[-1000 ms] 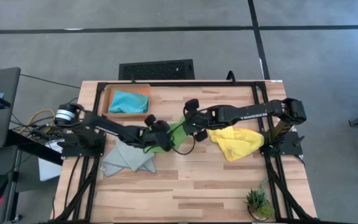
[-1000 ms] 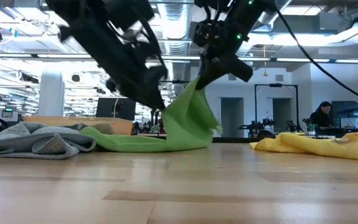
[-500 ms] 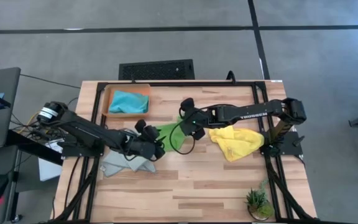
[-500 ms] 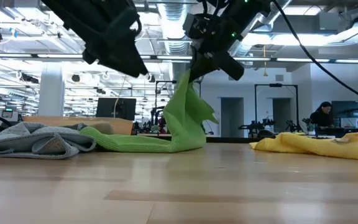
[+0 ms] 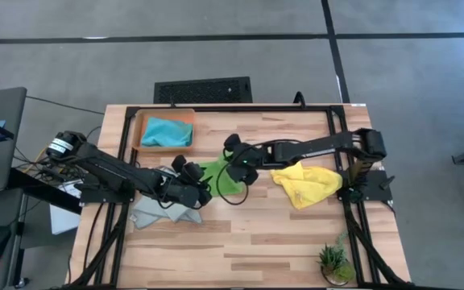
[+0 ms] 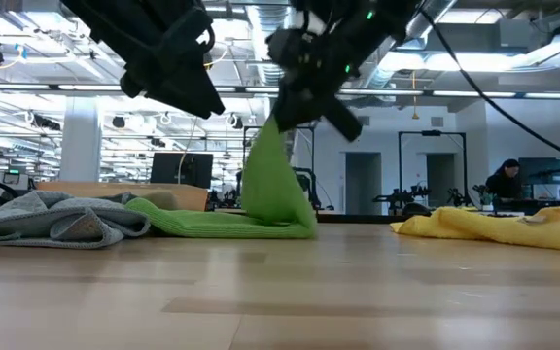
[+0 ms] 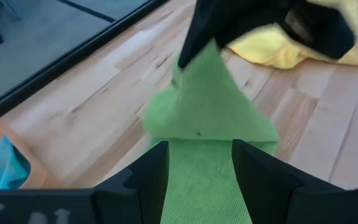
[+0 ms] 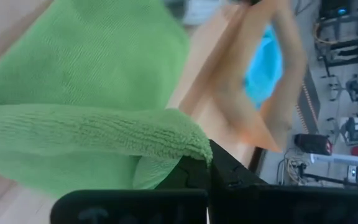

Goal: Fold microfiber towels
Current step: Fold the green microfiber cloth

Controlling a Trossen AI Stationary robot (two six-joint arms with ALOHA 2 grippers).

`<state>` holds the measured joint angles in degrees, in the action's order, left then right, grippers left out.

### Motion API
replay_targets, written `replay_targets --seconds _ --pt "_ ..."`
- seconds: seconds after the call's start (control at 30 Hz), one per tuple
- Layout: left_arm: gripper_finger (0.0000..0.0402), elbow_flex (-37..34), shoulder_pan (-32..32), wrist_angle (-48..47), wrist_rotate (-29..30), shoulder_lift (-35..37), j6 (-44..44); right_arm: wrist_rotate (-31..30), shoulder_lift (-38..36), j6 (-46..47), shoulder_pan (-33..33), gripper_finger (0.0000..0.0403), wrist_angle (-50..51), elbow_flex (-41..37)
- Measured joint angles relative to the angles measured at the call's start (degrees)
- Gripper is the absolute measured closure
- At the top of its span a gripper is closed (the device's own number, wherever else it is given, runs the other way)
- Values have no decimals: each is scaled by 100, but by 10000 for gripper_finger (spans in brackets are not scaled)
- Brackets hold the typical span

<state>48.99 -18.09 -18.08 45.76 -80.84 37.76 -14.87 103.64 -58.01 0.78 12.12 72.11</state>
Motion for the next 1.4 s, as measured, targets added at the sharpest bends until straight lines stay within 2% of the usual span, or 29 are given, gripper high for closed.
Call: replay_targets --seconds 0.5,0.77,1.0,1.17,1.4 --pt "233 0 -2 -290 -34 0 147 88 1494 -428 0 397 -58 1607" --pt "233 -2 -303 -944 36 350 581 679 1680 -549 -4 397 -79 1730" --pt "233 -2 -566 -1239 233 864 707 1408 1749 -478 7 397 -532 1740" --pt "233 -2 -687 -1249 392 1000 623 1410 1897 -234 9 388 -683 1729" --pt "233 -2 -708 -1320 413 1005 623 1327 2043 -267 -64 338 -772 1734"
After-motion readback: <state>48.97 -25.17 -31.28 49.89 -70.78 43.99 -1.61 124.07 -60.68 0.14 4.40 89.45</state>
